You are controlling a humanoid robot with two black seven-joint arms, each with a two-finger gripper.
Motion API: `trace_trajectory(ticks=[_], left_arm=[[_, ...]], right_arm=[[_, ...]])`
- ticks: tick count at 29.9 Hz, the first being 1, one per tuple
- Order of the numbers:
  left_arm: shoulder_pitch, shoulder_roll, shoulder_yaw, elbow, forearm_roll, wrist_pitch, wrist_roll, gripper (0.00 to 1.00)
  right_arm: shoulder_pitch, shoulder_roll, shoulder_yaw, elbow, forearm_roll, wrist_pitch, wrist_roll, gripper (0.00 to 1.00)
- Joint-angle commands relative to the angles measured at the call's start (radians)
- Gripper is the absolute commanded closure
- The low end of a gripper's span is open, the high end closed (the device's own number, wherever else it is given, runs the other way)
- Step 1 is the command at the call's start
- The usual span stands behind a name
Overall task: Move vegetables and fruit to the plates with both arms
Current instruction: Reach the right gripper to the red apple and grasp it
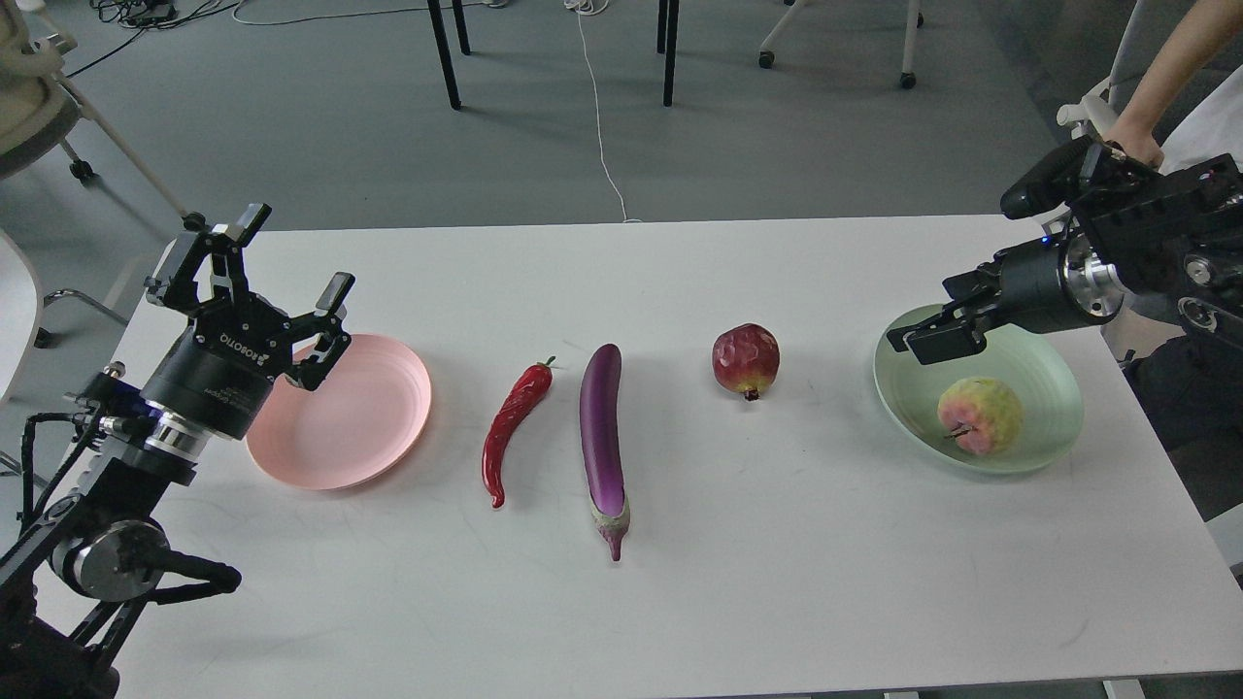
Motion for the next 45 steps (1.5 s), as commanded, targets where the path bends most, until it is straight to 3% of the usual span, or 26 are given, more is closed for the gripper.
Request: trace_trajectory(ticks=[1,10,19,45], left_arm=[[0.001,0.001,0.0,0.0,0.0,0.0,0.0,0.02],[0.001,0.015,-0.002,0.0,0.0,0.0,-0.001,0.02],[0.001,0.015,-0.002,0.0,0.0,0.0,-0.001,0.02],[0.006,0.016,-0.009,-0.001,0.0,0.0,-0.003,0.02]], right_arm=[[-0.007,0.139,-0.006,-0.091,0.001,0.0,0.0,0.02],[-0.038,0.391,-0.057,-0.346,0.004,-0.012,0.0,0.02],[-0.09,0.512,-0.057,-0.476,0.004,-0.069,0.0,0.02],[-0.122,0.576,-0.058,-0.567,0.004,-0.109,0.0,0.02]])
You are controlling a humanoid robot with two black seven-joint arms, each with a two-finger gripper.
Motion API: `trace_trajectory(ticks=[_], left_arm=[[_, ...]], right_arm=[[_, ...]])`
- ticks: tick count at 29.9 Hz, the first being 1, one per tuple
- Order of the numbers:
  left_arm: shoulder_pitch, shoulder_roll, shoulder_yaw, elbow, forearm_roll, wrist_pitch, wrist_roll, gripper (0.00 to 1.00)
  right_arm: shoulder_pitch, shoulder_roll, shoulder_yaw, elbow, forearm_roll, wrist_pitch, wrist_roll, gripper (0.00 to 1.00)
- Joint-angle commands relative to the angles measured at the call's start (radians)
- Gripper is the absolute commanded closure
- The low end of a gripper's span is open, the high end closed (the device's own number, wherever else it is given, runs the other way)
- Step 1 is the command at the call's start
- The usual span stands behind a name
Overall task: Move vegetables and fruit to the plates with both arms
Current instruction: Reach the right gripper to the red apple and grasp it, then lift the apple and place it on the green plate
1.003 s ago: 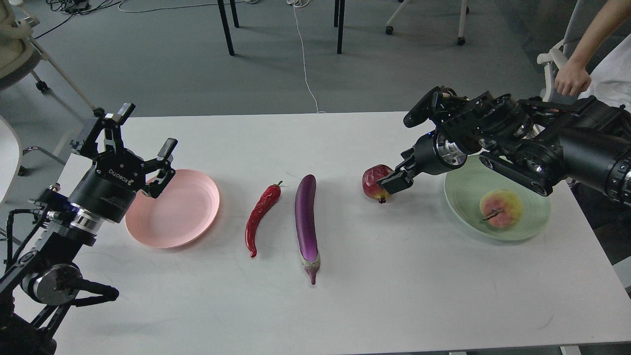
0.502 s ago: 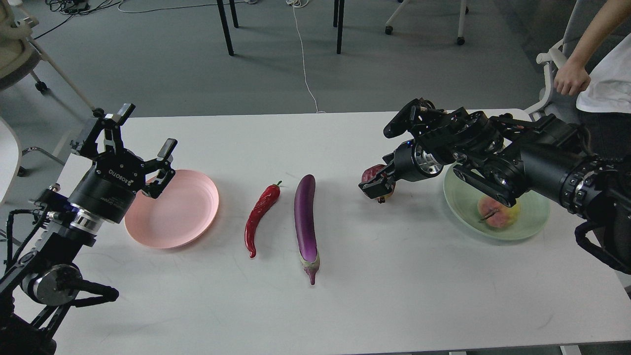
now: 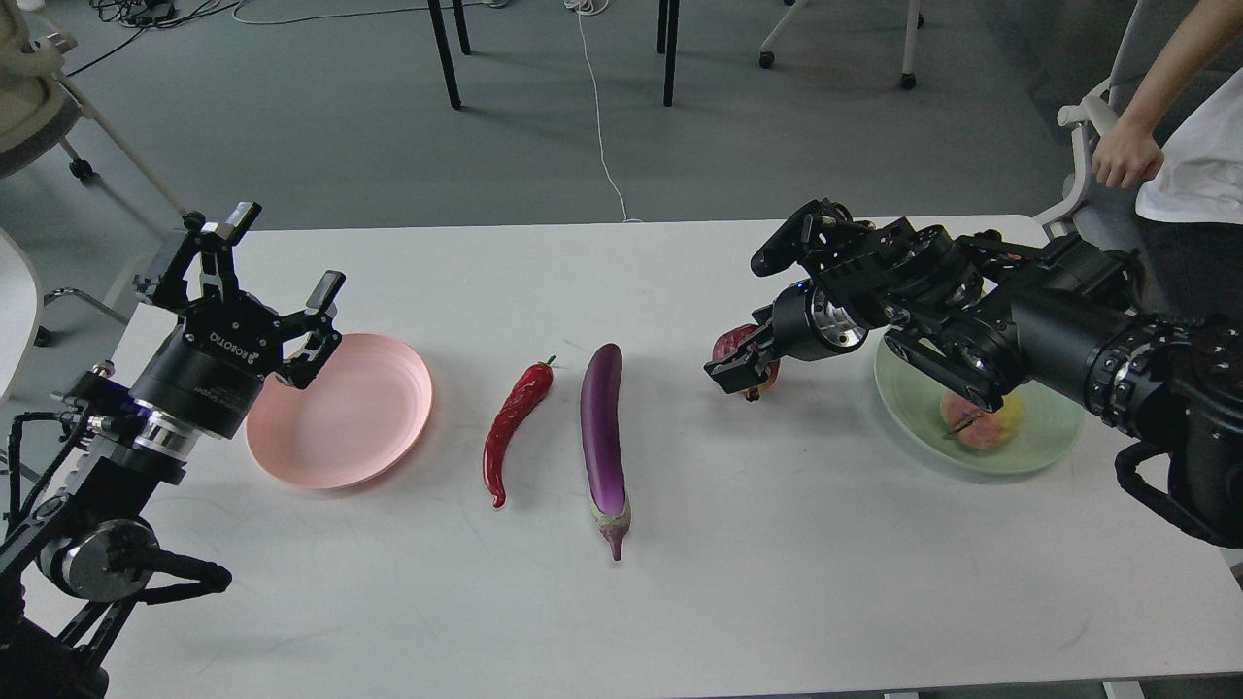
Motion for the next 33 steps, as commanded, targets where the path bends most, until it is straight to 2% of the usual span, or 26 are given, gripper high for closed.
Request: trace_trajectory(ticks=[1,5,9,13,18,24,33], left_arm=[[0.002,0.0,-0.002,0.0,0.001,0.0,0.0,0.02],[0.005,0.0,-0.003,0.001,-0.001,0.0,0.0,0.02],[0.006,0.0,-0.003,0.0,-0.001,0.0,0.0,0.02],[0.006,0.0,-0.003,0.001,-0.001,0.0,0.0,0.02],[0.006,0.001,-0.005,0.0,-0.001,0.0,0.0,0.02],[0.006,0.009,-0.005,0.0,-0.001,0.0,0.0,0.02],[0.006,0.006,-0.005,0.0,-0.001,0.0,0.0,0.02]], right_arm=[[-0.004,0.005,0.0,-0.01,0.0,0.0,0.0,0.03],[-0.006,0.017,-0.001,-0.023,0.0,-0.008,0.0,0.03],[-0.012,0.022,-0.012,-0.028,0.0,-0.011,0.0,0.1],[-0.01,0.02,-0.035,-0.026,0.0,-0.01,0.0,0.34],[0.004,0.013,-0.037,-0.02,0.0,-0.008,0.0,0.53],[0.08,-0.067,-0.037,0.067,0.011,-0.008,0.0,0.55],[0.143,-0.441,-0.058,0.242,-0.006,-0.017,0.0,0.54]])
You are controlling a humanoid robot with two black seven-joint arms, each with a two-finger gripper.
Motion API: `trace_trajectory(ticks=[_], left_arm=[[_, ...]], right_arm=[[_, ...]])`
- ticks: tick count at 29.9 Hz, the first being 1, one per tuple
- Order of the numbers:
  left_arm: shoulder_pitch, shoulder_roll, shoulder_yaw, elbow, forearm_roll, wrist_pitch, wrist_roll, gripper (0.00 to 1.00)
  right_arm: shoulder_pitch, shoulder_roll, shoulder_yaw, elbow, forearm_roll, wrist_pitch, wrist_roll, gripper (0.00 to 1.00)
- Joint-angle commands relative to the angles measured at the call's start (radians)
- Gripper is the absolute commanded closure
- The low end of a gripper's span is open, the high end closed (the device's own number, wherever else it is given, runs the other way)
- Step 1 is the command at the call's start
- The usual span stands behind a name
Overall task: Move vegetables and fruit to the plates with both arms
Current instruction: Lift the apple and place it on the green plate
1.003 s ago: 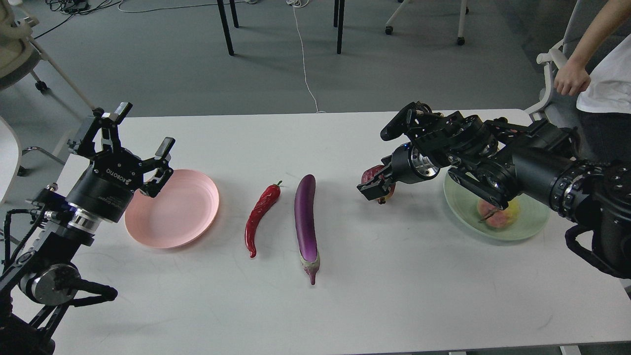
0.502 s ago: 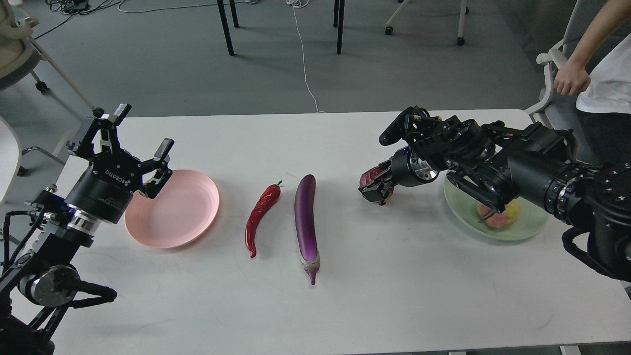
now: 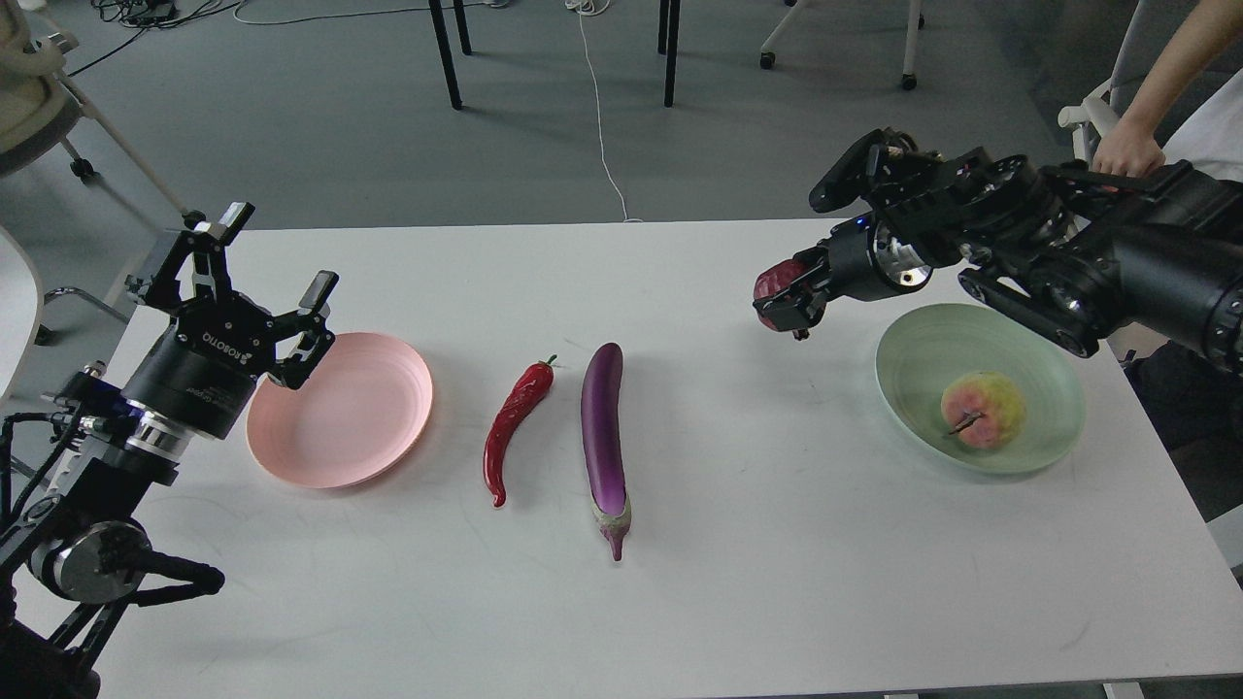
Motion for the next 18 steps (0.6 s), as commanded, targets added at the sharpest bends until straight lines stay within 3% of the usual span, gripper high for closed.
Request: trace_trajectory(ticks=[1,6,13,18], left_arm=[[0.0,-0.008,0.0,0.0,0.0,0.0,0.0,0.02],[0.0,-0.016,0.002,0.0,0.0,0.0,0.0,0.02],[-0.002,-0.017,0.006,0.0,0.002,0.0,0.0,0.02],[-0.002,-0.019,0.005,0.0,0.002,0.0,0.0,0.02]], right_arm=[[-0.002,-0.155,-0.023,0.049,-0.009,-0.023,0.0,0.54],[-0.04,-0.254,-0.072,0.046,-0.009,-0.136,0.0,0.53],[-0.128,-0.26,-0.078,-0.031,-0.009,-0.175,0.0,0.52],[-0.146,-0.245,-0.072,-0.065,-0.006,-0.187,0.0,0.41]])
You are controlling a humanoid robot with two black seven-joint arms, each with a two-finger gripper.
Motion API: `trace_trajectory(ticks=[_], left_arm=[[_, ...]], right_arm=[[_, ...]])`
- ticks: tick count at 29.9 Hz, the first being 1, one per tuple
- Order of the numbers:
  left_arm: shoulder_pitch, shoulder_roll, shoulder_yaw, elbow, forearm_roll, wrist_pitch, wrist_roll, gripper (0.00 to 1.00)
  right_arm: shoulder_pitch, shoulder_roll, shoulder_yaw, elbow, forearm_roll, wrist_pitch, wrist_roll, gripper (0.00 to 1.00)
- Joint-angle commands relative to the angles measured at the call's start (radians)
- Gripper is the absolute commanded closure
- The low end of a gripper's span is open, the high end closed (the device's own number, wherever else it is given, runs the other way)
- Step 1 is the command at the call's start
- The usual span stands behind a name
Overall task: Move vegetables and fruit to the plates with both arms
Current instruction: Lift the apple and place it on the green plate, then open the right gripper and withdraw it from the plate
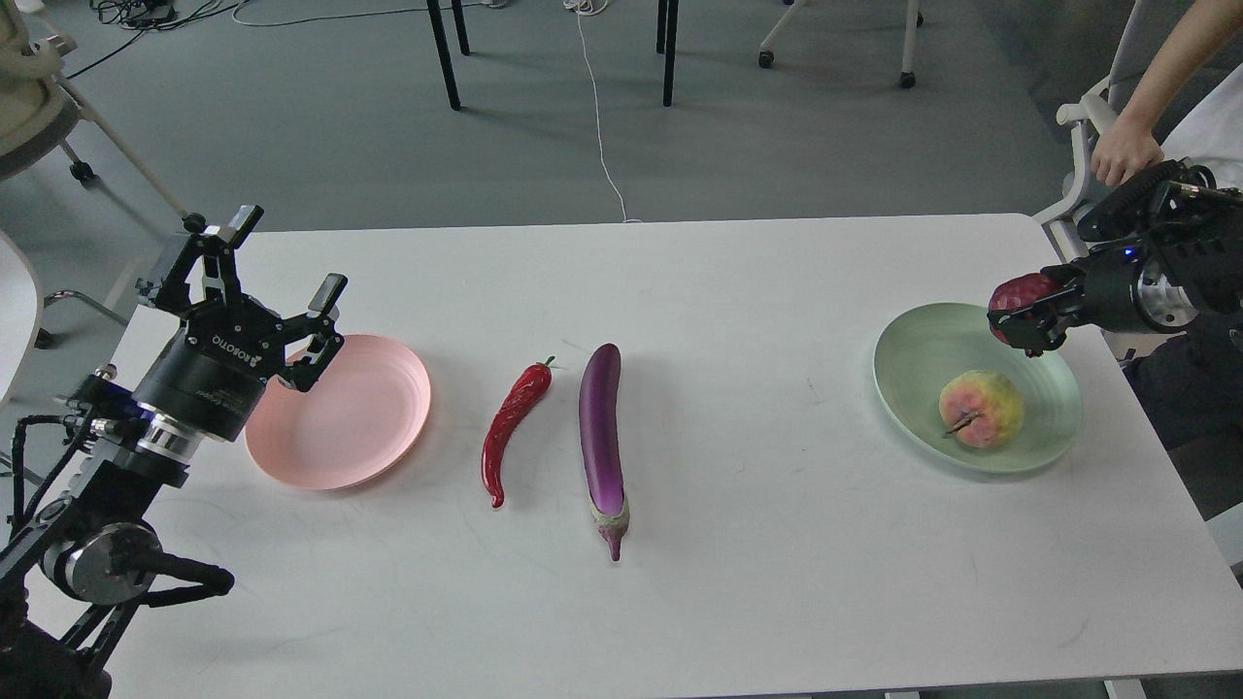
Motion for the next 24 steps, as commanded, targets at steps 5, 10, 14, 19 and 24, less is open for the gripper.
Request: trace_trajectory(ticks=[5,10,14,19,24], left_arm=[[0.0,-0.005,-0.001,0.0,0.0,0.0,0.0,0.02],[0.001,-0.003,-0.004,0.0,0.0,0.0,0.0,0.02],[0.001,-0.002,-0.004,0.0,0.0,0.0,0.0,0.02],[0.0,-0.002,-0.003,0.0,0.0,0.0,0.002,0.02],[0.001,-0.002,-0.003,0.0,0.0,0.0,0.002,0.02]], right_arm=[[-0.018,0.043,0.005,-0.06,0.007,-0.026,0.0,0.27],[-0.025,0.052,0.005,-0.06,0.012,-0.027,0.0,0.1],[-0.031,0.055,0.005,-0.057,0.015,-0.027,0.0,0.05],[-0.027,0.05,0.009,-0.046,0.018,-0.026,0.0,0.03],[-0.016,0.041,0.048,-0.025,0.023,-0.03,0.0,0.02]])
